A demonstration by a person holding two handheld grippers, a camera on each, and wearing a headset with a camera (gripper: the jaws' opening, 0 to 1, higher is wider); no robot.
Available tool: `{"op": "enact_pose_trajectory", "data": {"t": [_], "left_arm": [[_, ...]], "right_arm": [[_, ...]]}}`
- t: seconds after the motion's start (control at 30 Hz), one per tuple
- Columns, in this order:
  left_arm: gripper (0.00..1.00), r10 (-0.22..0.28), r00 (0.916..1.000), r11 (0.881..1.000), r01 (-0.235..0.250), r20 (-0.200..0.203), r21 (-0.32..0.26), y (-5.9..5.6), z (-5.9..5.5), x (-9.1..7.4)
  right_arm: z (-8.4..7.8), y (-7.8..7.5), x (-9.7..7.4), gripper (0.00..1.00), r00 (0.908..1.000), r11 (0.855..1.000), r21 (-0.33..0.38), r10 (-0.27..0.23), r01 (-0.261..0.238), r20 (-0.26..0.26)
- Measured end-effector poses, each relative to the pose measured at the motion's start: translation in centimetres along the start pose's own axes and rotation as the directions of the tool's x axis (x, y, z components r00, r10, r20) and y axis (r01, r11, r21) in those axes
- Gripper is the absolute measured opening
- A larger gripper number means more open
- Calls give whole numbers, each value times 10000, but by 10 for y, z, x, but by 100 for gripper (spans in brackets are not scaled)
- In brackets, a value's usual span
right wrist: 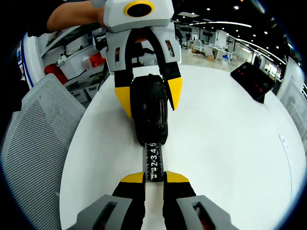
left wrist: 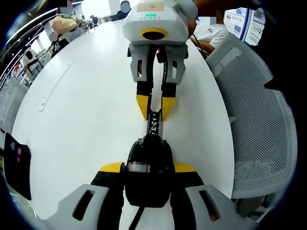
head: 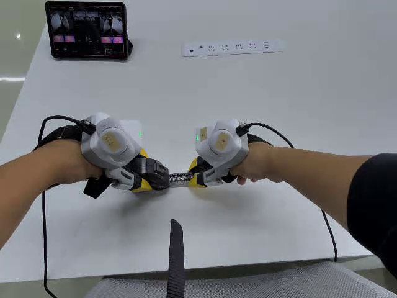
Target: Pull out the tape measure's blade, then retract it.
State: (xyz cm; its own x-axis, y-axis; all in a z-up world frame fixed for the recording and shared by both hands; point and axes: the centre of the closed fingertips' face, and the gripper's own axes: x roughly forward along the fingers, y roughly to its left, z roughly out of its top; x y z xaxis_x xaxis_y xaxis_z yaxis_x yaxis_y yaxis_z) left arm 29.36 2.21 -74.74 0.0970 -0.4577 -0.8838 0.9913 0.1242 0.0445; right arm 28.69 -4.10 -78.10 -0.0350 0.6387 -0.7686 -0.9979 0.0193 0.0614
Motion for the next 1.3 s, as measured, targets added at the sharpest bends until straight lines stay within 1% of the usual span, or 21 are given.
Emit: {"op": "enact_pose_trajectory", "data": {"t": [0.47, 1.3], "left_arm": [[32, 94, 9999, 10000, -94, 38, -2, -1, 1, 0], [32, 31, 10000, 10000, -31, 53, -22, -2, 1, 0]], "right_arm": [[-5, 1, -4, 9, 10000, 9999, 114, -17, 18, -61], [-16, 1, -12, 9, 9999, 9992, 405, -19, 24, -121]]}}
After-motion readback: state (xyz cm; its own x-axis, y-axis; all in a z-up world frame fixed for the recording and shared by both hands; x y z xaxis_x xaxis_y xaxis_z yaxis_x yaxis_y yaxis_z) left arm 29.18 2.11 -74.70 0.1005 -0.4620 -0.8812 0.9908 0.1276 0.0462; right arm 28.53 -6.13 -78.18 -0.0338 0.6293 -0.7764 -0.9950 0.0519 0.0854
